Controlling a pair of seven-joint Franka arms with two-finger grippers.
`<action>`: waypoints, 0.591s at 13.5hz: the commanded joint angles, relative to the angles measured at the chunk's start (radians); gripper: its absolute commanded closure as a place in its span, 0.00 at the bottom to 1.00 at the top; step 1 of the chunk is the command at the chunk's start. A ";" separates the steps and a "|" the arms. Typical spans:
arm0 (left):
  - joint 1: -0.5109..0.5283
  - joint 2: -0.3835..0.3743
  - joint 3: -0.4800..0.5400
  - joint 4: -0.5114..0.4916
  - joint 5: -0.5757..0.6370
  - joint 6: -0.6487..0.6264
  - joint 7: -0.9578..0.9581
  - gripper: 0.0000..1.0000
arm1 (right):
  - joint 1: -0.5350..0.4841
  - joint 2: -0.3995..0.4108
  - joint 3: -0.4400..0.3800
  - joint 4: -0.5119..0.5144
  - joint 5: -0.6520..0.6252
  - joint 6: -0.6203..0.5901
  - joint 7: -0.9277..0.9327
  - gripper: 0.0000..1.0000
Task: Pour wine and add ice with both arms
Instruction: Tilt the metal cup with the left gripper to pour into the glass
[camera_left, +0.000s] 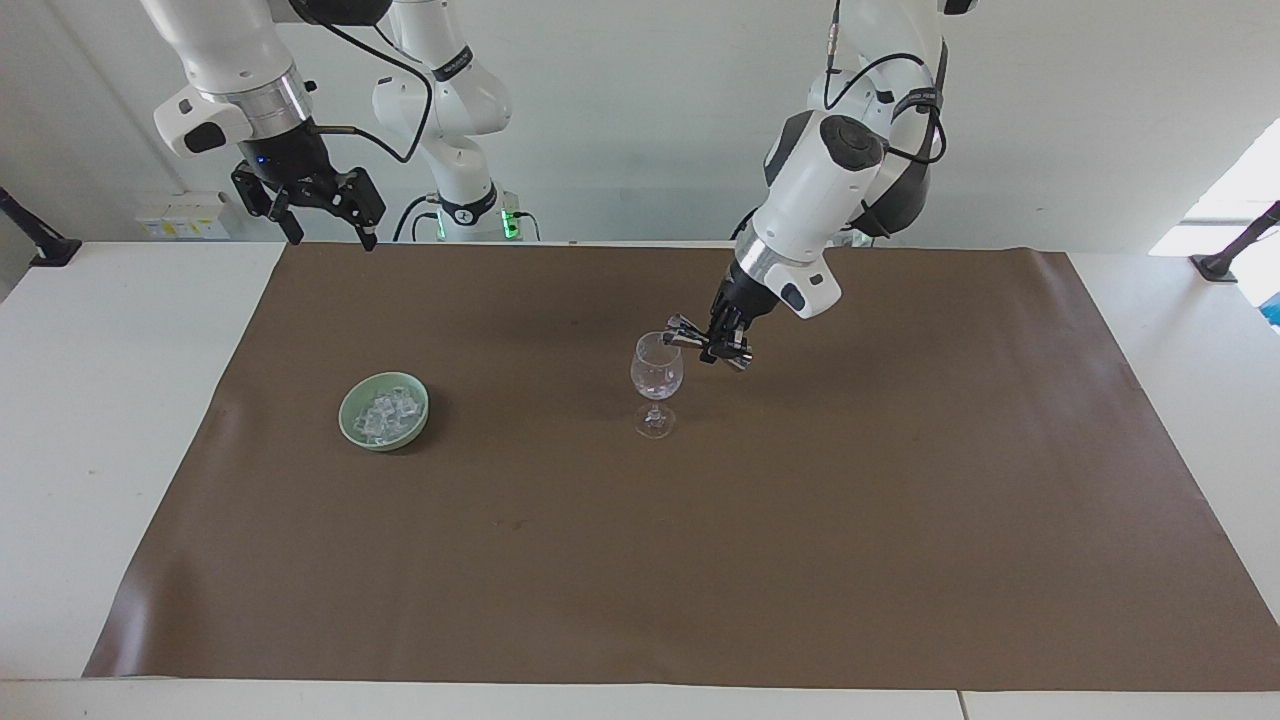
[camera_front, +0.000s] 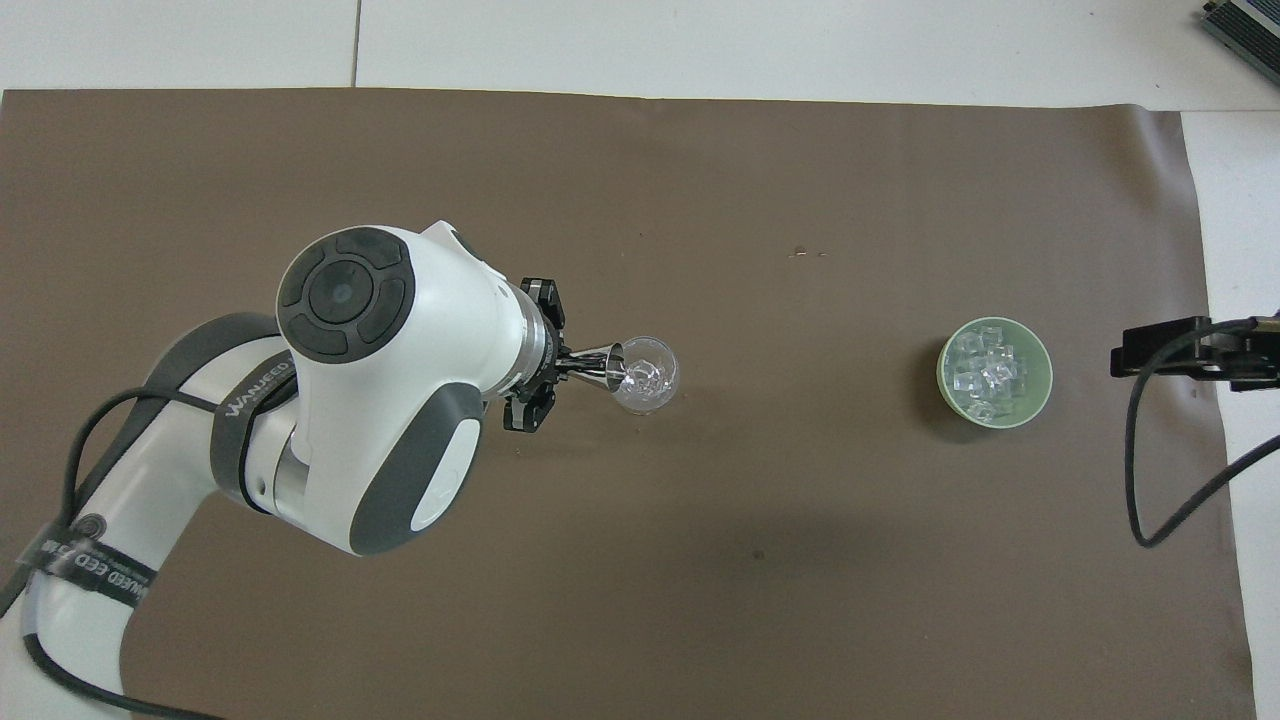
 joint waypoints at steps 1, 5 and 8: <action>-0.031 0.020 0.017 0.064 0.050 -0.049 -0.061 1.00 | -0.001 -0.011 0.001 -0.005 -0.004 -0.014 -0.021 0.00; -0.040 0.052 0.018 0.113 0.063 -0.078 -0.098 1.00 | -0.001 -0.013 0.001 -0.005 -0.006 -0.014 -0.021 0.00; -0.040 0.054 0.018 0.115 0.098 -0.090 -0.098 1.00 | -0.001 -0.011 0.001 -0.005 -0.004 -0.014 -0.023 0.00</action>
